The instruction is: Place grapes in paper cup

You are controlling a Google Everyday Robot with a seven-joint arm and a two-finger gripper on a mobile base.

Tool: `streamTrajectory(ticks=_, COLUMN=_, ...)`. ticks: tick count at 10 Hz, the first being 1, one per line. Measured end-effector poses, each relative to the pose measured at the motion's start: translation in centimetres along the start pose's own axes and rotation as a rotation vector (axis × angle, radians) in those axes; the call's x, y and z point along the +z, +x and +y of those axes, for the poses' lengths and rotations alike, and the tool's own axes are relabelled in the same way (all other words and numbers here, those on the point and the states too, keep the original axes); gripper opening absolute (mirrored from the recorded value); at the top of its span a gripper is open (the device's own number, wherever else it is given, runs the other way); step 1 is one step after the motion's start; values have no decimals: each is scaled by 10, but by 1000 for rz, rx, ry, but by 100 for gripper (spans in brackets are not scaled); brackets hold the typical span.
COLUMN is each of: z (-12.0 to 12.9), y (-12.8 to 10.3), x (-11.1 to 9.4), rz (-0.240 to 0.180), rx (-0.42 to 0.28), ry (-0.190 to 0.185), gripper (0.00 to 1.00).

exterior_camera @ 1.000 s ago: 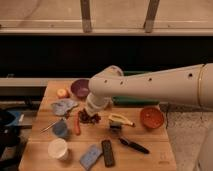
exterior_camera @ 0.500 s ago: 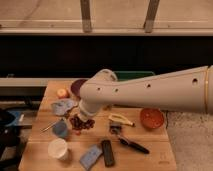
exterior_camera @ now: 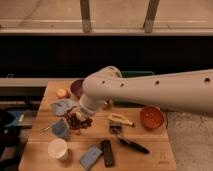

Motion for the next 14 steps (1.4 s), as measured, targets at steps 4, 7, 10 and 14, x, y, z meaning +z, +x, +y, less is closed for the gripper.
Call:
streamTrajectory(ticks=4, z=0, y=0, x=1, rz=2, rx=-1, ry=-2, gripper=0)
streamTrajectory(ticks=7, z=0, y=-10, x=10, rz=29, rx=-24, ry=-32, gripper=0)
streamTrajectory(ticks=10, z=2, y=-14, x=14, rz=37, rx=-42, ry=-43, gripper=0)
streamTrajectory(ticks=14, z=17, y=-17, x=9, rz=-20, rx=-94, ry=-82, gripper=0)
